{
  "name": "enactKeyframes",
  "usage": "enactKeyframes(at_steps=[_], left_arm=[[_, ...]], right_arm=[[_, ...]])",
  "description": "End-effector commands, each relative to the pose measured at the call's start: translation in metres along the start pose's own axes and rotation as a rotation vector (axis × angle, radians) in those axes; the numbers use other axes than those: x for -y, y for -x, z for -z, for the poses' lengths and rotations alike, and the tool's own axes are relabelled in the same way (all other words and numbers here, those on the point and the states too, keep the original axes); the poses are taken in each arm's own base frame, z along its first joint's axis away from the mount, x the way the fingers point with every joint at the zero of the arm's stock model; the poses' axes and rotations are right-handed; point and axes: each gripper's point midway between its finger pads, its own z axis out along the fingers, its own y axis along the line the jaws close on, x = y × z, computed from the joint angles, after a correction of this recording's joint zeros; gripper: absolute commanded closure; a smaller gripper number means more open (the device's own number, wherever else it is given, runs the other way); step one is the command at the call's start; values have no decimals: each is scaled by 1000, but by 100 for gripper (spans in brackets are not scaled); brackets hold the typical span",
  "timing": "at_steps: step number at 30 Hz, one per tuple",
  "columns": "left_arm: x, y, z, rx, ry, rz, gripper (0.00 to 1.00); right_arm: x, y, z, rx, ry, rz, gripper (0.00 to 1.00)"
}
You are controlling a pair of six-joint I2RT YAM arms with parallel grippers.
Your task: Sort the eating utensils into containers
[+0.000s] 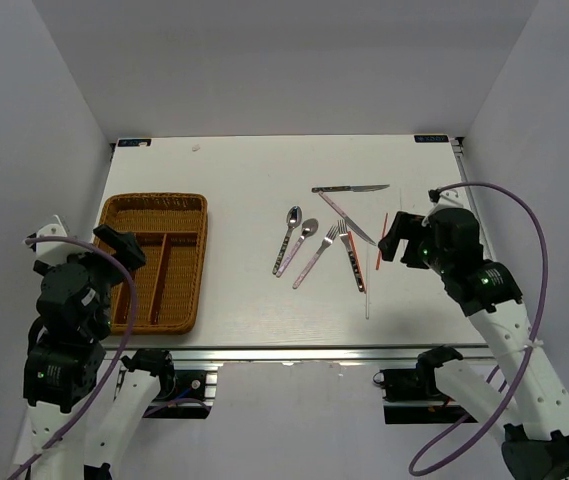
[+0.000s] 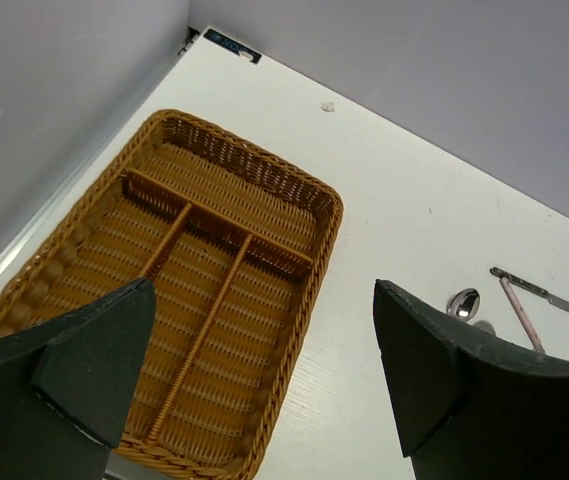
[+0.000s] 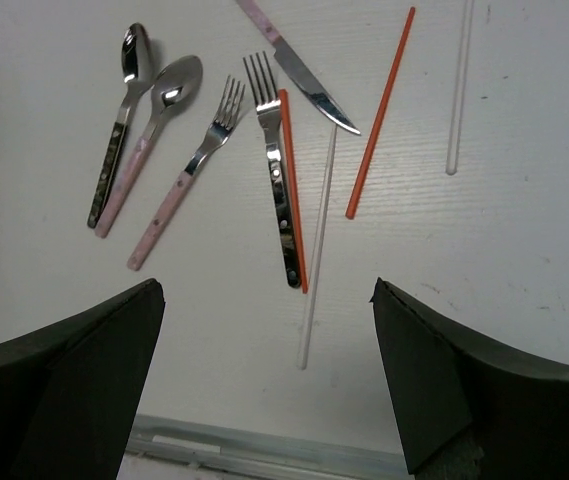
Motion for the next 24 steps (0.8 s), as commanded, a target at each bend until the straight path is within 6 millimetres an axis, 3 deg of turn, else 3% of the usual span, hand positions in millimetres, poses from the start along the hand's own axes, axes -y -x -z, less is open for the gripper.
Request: enactKeyframes(at_steps=[1,4,5,7,8,9,11,13,14,16,18,19,24], left_arm=[[11,-14,-14,-26,-34,22,2],[12,-34,-25,-71,-31,16,2],[13,-44,-30,-96,-33,9,2],[15,-54,-35,-116,-39,4,2],[16,-53,-35,-111,-45,7,2],[15,-61,-38,-125,-44,1,2],[15,-66,-42,-135,-41,-1,2],[15,-78,-48,-157,-38,-9,2],[14,-82,-49,-176,-27,-12,2],[15,-83,-50,-178,-35,-17,2],[15,-83,-50,-177,-34,-17,2],[16,-83,-50,-175,-40,-15,2],[16,-82,-49,-171,-43,-14,2]], right_arm=[[13,7,-25,24,-87,3,11],[25,-14,-51,-61,-141,24,11],[28,-13,-61,-44,-163,33,11],[52,-31,-84,-130,-291,79,11],[57,-29,-84,-121,-319,86,13],[62,-36,-96,-149,-346,97,15],[65,-40,-108,-167,-361,108,27],[66,-44,-127,-181,-360,104,33],[67,-42,-146,-192,-351,90,40],[70,-50,-157,-232,-343,82,52],[69,-43,-171,-234,-327,72,69],[73,-53,-180,-272,-335,74,69],[77,-57,-201,-297,-344,69,67]])
